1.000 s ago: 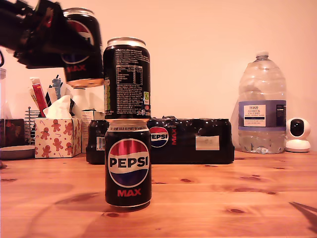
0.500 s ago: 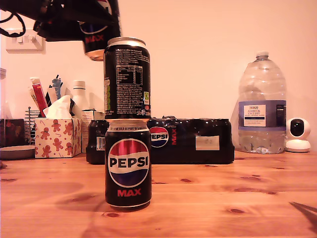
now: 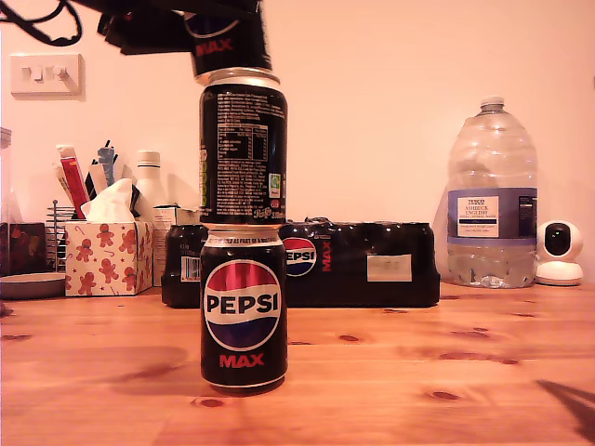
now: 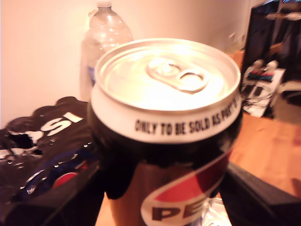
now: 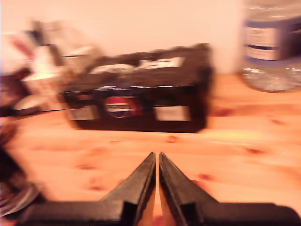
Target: Stack up the Pepsi cans on top of each other
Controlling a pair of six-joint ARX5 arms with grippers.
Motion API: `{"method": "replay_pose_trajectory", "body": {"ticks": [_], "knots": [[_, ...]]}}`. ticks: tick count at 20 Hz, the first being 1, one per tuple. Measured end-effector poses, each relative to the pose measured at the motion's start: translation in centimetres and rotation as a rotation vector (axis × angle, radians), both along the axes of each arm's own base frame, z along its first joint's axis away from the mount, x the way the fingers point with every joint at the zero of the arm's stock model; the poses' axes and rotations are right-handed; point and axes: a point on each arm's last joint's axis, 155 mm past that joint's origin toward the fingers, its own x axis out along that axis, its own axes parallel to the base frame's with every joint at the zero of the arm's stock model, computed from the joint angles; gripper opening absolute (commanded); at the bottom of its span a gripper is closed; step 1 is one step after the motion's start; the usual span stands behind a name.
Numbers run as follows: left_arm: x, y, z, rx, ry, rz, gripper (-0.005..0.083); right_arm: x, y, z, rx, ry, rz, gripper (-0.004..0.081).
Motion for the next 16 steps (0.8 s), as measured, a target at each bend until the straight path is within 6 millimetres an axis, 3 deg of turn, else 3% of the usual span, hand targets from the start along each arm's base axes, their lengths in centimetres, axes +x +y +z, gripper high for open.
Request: {"method": "replay_pose_trajectory", "body": {"ticks": [6,10,16], "knots": [[0.2,0.2,0.0,0.005,-0.002,0.012,0.0417,0.1,1.2,-0.7,-0.005,0.024,0.045,-0.0013],[-0.9,0.1,0.2,0.006,0.022,-0.008,0.0417,0.6,1.4,-1.8,-0.017,0.063,0.045,-0.0013],[-3.3,0.5,2.5,-0.024,0.017,-0.036,0.0417,0.9,1.5,-2.1,-0.02,0.072,0.045,-0.0013]]}}
